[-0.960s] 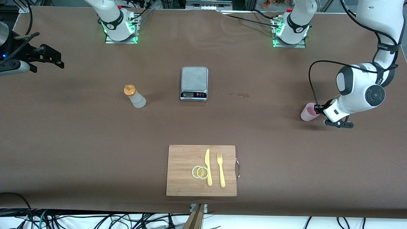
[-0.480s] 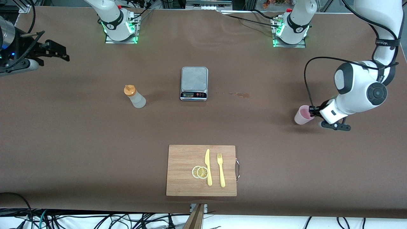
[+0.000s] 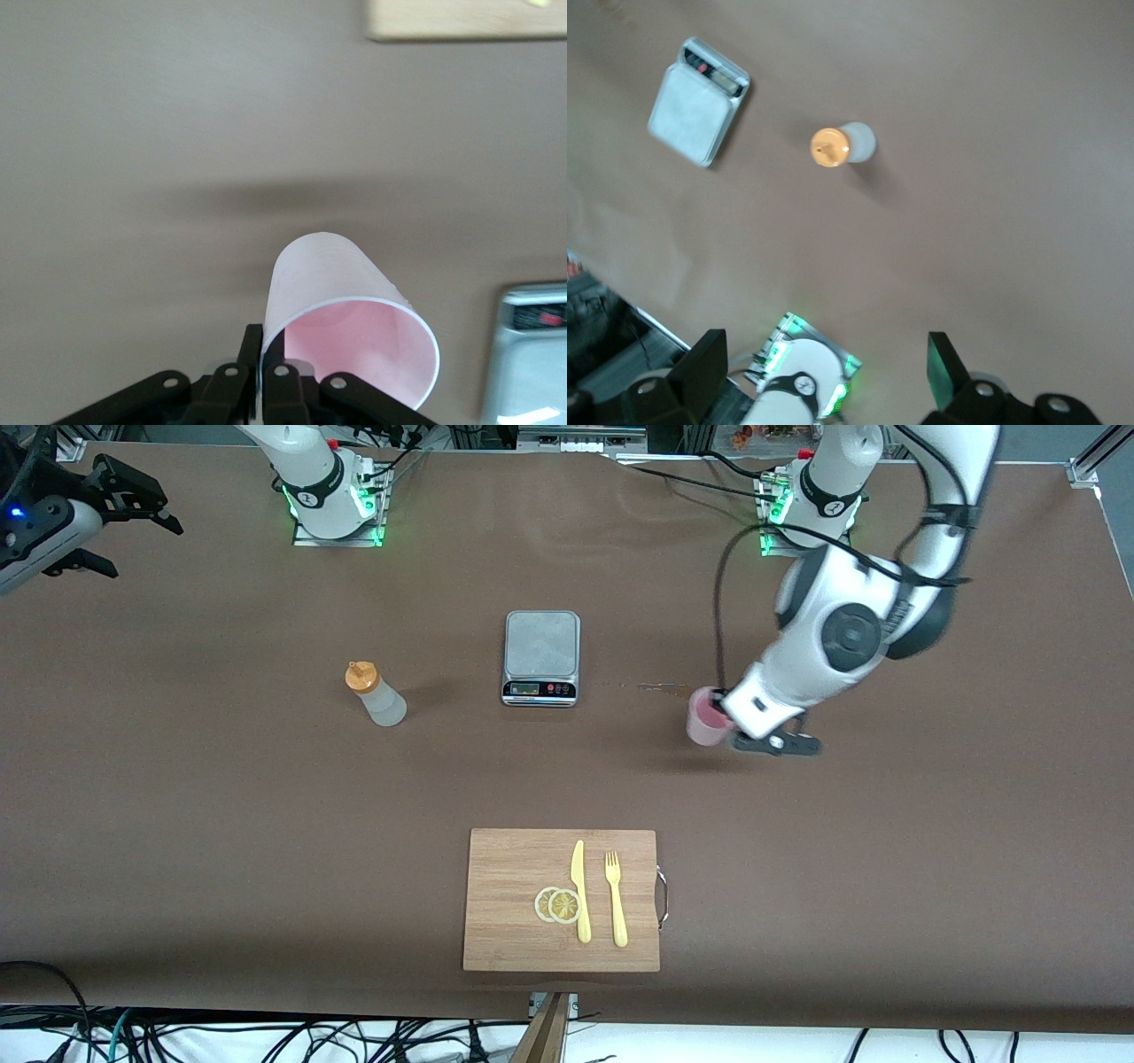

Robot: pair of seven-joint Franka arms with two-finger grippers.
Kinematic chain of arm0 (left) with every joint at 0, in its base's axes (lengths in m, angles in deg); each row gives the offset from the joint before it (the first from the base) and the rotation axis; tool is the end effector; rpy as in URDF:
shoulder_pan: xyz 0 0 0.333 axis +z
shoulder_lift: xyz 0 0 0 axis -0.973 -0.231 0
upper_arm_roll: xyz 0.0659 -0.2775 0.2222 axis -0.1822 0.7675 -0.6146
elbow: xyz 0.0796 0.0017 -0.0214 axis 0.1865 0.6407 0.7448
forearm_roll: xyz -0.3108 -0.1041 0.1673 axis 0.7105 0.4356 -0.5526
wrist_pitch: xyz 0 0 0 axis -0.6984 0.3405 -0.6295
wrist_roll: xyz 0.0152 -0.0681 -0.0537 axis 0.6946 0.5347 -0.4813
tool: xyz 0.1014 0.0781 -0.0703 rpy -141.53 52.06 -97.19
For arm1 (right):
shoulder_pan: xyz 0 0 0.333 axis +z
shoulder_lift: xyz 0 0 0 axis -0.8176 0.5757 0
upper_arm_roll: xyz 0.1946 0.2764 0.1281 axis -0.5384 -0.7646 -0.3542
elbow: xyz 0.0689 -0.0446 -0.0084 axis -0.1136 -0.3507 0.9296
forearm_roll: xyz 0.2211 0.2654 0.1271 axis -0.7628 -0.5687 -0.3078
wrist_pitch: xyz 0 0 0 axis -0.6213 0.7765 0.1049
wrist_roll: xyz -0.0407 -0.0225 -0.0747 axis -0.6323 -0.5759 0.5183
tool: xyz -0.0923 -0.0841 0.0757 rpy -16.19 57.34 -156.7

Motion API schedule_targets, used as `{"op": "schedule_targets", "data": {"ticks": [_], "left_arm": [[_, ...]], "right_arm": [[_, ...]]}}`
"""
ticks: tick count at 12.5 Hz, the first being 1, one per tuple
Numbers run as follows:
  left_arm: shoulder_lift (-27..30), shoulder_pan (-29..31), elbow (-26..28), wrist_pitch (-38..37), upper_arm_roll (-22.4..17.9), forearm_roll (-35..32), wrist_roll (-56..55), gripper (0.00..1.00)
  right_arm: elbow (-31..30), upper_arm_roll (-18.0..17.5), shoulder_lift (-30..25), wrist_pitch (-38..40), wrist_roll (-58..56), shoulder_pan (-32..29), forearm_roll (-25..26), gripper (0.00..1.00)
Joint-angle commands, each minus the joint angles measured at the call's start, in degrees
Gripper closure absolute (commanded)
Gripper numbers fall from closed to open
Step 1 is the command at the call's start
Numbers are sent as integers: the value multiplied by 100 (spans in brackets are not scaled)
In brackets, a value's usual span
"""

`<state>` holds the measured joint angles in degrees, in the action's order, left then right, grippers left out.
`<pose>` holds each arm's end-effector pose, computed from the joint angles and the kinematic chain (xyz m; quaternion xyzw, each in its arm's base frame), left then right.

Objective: Add sauce to pink cup with both arms
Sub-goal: 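Carry the pink cup onto the scale while the right gripper reaches the bottle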

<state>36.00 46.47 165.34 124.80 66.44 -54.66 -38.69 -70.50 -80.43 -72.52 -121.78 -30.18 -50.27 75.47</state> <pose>0.5244 -0.2789 0.3697 0.9946 -0.0051 -0.0853 0.0582 0.4653 0.0339 0.6552 -0.9422 -0.3088 0.0816 0.1011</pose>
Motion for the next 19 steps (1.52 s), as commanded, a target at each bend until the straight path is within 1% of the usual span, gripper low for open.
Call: {"op": "schedule_targets", "data": {"ticks": [1, 2, 4, 6, 7, 9, 11, 13, 14, 17, 18, 19], "left_arm": [[-158, -767, -224, -155, -138, 601, -715, 100], [-255, -1040, -295, -146, -138, 769, -996, 100], [-492, -1489, -488, -137, -138, 1077, -1472, 100], [-729, -1946, -620, -85, -138, 1113, -1797, 100], [-861, -2096, -742, -67, -138, 1104, -1964, 100], [-1046, -2360, -770, 300, -138, 1113, -2289, 100], [-1187, -2632, -779, 503, -138, 1113, -2536, 100], [-1258, -2712, -779, 583, -138, 1113, -2572, 100], [-1328, -2721, -779, 583, -138, 1104, -2572, 100], [-1478, -2722, -787, 679, -138, 1095, -2572, 100], [-1469, -2722, -787, 697, -147, 1096, -2563, 76], [-1443, -2704, -796, 697, -182, 1096, -2555, 29]], "right_arm": [[-57, -6, 167, -184, -934, -18, -218, 0], [-136, -6, 246, -297, -1189, -18, -358, 0], [-530, 20, 265, -666, -2048, -53, -481, 0], [-1031, 81, 343, -1026, -2962, -193, -867, 0], [-1173, 108, 474, -1115, -3471, -272, -1043, 0], [-1279, 152, 790, -1195, -4413, -465, -1324, 0], [-1384, 231, 1072, -1142, -4959, -589, -1684, 0], [-1464, 459, 1458, -1064, -5416, -633, -2044, 0], [-1481, 468, 1678, -1037, -5680, -738, -2255, 0], [-1788, 469, 1987, -1545, -7023, -861, -2493, 0], [-1885, 469, 2153, -1564, -7532, -932, -2773, 0], [-1955, 469, 2389, -1581, -8102, -984, -3028, 0]]}}
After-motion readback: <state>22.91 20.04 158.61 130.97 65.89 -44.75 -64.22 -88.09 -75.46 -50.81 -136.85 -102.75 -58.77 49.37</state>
